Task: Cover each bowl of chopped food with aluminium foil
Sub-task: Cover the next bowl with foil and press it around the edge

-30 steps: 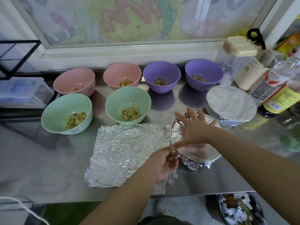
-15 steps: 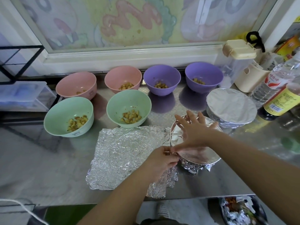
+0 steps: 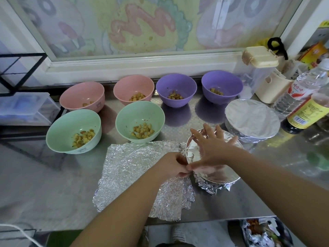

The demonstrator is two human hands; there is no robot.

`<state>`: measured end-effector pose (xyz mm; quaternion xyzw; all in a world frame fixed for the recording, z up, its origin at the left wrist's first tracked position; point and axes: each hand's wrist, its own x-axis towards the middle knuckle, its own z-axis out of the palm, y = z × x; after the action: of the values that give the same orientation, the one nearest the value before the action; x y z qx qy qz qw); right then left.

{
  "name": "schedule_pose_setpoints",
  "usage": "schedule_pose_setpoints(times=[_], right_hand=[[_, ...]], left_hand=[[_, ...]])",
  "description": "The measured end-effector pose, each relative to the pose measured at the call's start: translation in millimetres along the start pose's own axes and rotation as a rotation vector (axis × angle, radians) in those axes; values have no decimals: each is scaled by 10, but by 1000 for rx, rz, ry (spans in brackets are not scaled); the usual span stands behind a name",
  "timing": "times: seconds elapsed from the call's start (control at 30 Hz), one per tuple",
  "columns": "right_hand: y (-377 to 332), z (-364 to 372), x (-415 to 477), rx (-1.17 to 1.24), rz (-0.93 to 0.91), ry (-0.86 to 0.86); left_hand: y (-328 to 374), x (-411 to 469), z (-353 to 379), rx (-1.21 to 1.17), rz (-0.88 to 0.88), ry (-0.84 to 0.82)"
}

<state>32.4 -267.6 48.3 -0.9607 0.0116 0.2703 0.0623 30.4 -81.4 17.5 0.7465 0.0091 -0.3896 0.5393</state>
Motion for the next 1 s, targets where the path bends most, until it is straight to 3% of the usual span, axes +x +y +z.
schedule_pose_setpoints(times=[0.13,0.27,0.6,1.0], right_hand=[[3,24,4,4,-3,19],[0,20,-2,20,-3,20],[-18,18,-23,10,0,34],[-80,17,-29,59,71,54]], left_hand=[[-34,-58,161,-506,-186,69],[-21,-146,196,-704,-253,107],[633,-148,-47,-554,-387,-241],[823,-108,-122,-525,-400,-225]])
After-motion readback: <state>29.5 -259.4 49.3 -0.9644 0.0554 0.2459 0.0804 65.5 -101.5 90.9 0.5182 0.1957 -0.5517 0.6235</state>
